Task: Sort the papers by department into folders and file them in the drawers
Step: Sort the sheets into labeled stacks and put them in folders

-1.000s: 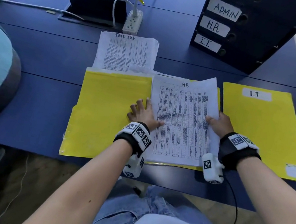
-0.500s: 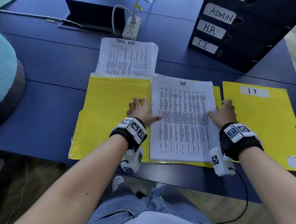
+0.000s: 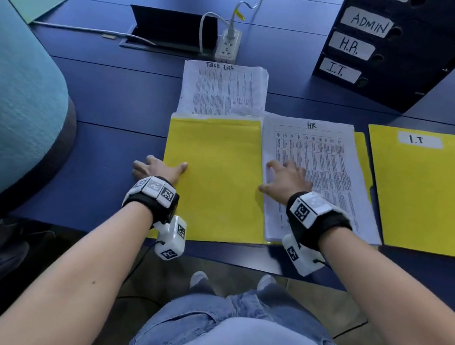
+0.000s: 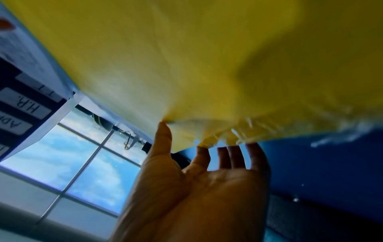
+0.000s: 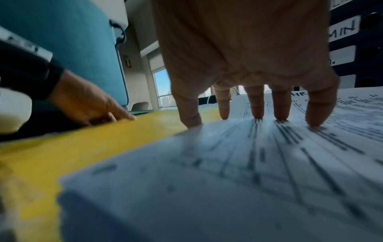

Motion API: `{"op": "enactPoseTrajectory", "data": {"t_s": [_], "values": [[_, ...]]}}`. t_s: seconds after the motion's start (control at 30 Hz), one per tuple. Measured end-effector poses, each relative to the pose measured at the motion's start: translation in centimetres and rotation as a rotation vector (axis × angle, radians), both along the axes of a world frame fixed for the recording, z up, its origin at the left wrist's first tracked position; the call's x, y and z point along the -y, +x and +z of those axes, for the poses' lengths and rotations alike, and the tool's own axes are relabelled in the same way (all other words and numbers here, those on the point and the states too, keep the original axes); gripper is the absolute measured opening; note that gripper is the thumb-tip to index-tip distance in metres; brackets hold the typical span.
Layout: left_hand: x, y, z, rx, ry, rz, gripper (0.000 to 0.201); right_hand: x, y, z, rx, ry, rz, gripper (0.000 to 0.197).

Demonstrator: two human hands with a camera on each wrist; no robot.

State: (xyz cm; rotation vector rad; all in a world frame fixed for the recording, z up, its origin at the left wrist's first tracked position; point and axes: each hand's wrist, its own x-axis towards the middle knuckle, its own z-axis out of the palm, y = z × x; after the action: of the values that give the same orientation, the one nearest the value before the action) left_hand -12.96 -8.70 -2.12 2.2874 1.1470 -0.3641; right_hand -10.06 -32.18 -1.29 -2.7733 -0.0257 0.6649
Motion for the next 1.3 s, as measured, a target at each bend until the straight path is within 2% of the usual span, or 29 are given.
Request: {"op": "enactPoseTrajectory", "data": {"t_s": [0.1, 0.2, 0.37, 0.5, 0.7, 0.8, 0.83, 0.87, 0.97, 1.07, 1.2, 1.3], "values": [[-2.0, 0.4, 0.5, -0.015, -0.107, -0.116, 0.062, -0.3, -1.1, -0.9, 0.054, -0.102, 0.06, 0.061], [-3.4, 0.7, 2.1, 0.138, -0.255, -0.171, 0.023, -0.6, -1.3, -1.0, 0.052, -0.125, 0.074, 0.058], [-2.7, 0.5, 6.7, 0.439, -0.462, -0.275, 0.026, -1.0, -1.5, -0.8, 0.031, -0.109, 0.051, 0.05], [0.3, -0.1, 11.0, 0.561, -0.621, -0.397, 0.023, -0.8, -1.0, 0.7, 0.005, -0.007, 0.008, 0.045], [6.3, -0.4, 14.9, 0.56, -0.845, -0.537, 0.025, -0.7, -0.6, 6.3, 0.169, 0.313, -0.035, 0.036], [9.5, -0.1, 15.2, 0.538, -0.903, -0.562, 0.027, 0.4, -0.8, 9.9, 0.21, 0.591, -0.039, 0.023], [10.5, 0.1, 15.0, 0.524, -0.91, -0.567, 0.03, 1.0, -0.7, 10.9, 0.218, 0.693, -0.072, 0.021], [11.4, 0.3, 14.6, 0.506, -0.905, -0.578, 0.034, 1.7, -0.3, 11.6, 0.235, 0.76, -0.132, 0.027], [14.1, 1.0, 12.7, 0.439, -0.842, -0.626, 0.034, 4.6, 0.5, 13.0, 0.203, 0.819, -0.277, 0.044], [16.2, 1.9, 10.1, 0.359, -0.762, -0.643, 0.035, 8.2, 1.0, 13.5, 0.162, 0.761, -0.285, 0.051], [18.3, 3.3, 6.1, 0.241, -0.576, -0.615, 0.044, 13.0, 0.9, 12.3, 0.103, 0.576, -0.245, 0.027], [19.0, 3.9, 3.6, 0.119, -0.395, -0.504, 0.061, 15.7, 1.0, 10.3, -0.012, 0.524, -0.258, 0.034]]}}
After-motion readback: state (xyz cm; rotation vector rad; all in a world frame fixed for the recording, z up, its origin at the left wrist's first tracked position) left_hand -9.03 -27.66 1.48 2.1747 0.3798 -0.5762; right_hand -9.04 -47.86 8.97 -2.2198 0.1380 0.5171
